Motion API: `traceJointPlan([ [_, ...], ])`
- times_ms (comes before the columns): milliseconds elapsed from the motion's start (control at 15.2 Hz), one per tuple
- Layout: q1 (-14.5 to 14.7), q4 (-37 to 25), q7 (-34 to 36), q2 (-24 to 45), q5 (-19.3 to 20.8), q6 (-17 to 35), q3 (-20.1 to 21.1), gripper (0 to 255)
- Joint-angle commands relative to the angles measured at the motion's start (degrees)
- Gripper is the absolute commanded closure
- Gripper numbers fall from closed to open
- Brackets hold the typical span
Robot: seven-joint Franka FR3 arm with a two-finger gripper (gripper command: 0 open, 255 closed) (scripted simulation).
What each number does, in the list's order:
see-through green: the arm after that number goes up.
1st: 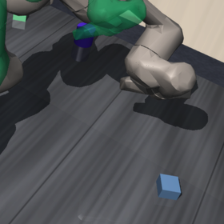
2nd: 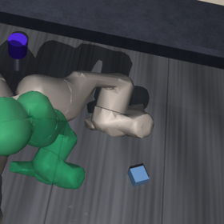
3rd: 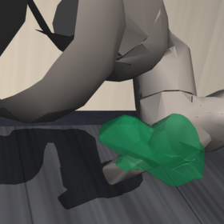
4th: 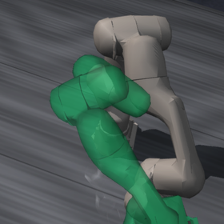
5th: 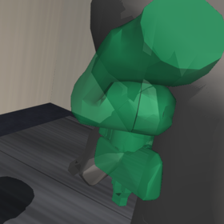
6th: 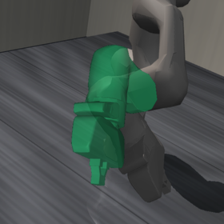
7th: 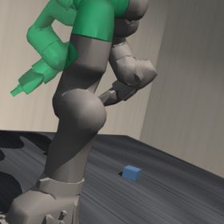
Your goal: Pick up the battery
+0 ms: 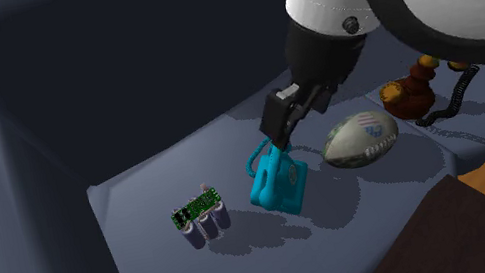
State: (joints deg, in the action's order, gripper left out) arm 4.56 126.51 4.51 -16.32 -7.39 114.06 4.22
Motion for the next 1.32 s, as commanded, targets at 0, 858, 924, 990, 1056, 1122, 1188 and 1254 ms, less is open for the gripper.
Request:
traceJointPlan([
  [0, 0.5, -1.4, 0.3, 4.5, 0.3, 2.6, 0.9, 0],
  [858, 4.7, -18.8, 3.4, 32.2, 6.0, 9.2, 4.6, 0],
  [924, 5.1, -20.6, 3.7, 34.4, 6.5, 9.2, 4.7, 0],
  [990, 5.6, -22.4, 3.9, 36.6, 7.1, 9.3, 4.8, 0],
  [1056, 6.1, -24.4, 4.1, 38.9, 7.6, 9.2, 4.8, 0],
  [1122, 6.6, -26.4, 4.3, 41.1, 8.1, 9.1, 4.9, 0],
  [1188, 7.1, -28.5, 4.5, 43.4, 8.6, 8.9, 4.9, 0],
  [1254, 7.7, -30.7, 4.7, 45.7, 9.1, 8.7, 4.9, 0],
])
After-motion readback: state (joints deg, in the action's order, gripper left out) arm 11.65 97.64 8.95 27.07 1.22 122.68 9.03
